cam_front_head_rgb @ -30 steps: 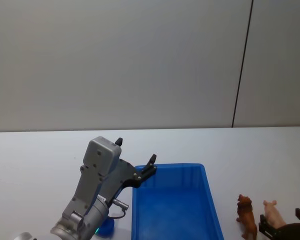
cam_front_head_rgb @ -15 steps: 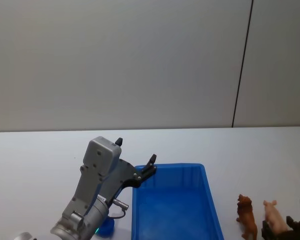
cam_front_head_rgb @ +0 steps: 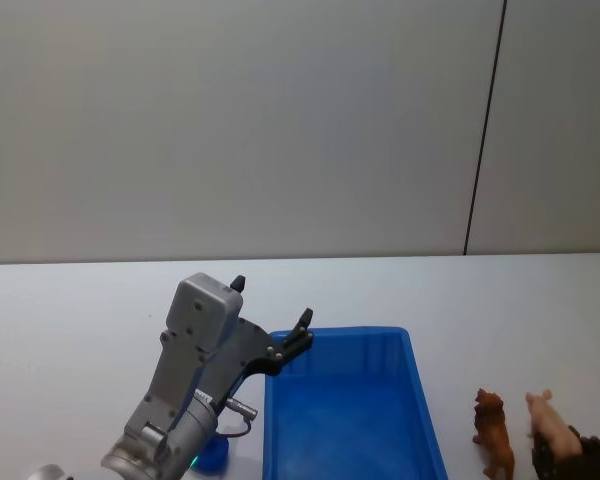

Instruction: Pick up the two dolls from the table and place them into the box.

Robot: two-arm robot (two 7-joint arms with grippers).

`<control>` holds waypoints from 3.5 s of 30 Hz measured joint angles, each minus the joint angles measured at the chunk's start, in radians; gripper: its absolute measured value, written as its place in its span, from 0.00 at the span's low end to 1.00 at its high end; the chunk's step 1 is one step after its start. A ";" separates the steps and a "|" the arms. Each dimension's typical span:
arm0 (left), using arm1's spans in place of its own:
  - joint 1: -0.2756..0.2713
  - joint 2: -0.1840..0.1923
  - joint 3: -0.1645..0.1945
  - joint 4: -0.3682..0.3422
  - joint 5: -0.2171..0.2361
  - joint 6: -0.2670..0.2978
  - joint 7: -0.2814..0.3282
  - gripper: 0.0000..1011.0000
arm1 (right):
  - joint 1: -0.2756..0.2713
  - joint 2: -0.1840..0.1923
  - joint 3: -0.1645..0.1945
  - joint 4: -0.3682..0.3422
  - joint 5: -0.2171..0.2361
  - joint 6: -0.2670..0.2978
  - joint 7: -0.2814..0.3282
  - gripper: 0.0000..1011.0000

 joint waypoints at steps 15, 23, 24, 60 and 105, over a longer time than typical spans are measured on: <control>0.000 0.000 0.000 0.000 0.000 0.000 0.000 0.99 | -0.004 0.000 0.002 -0.102 -0.039 -0.013 0.009 0.38; 0.000 0.000 0.000 0.000 0.000 0.000 0.000 0.99 | 0.013 -0.003 0.003 -0.130 -0.056 -0.009 0.046 0.38; 0.000 0.000 0.000 0.000 0.000 0.000 0.000 0.99 | 0.017 -0.003 0.003 -0.133 -0.059 -0.009 0.058 0.38; 0.000 0.000 0.000 0.000 0.000 0.000 0.000 0.99 | 0.100 -0.009 -0.038 -0.118 -0.103 -0.021 0.427 0.38; 0.000 0.000 0.000 0.000 0.000 0.000 0.000 0.99 | 0.053 -0.006 -0.038 -0.118 -0.074 -0.062 0.264 0.99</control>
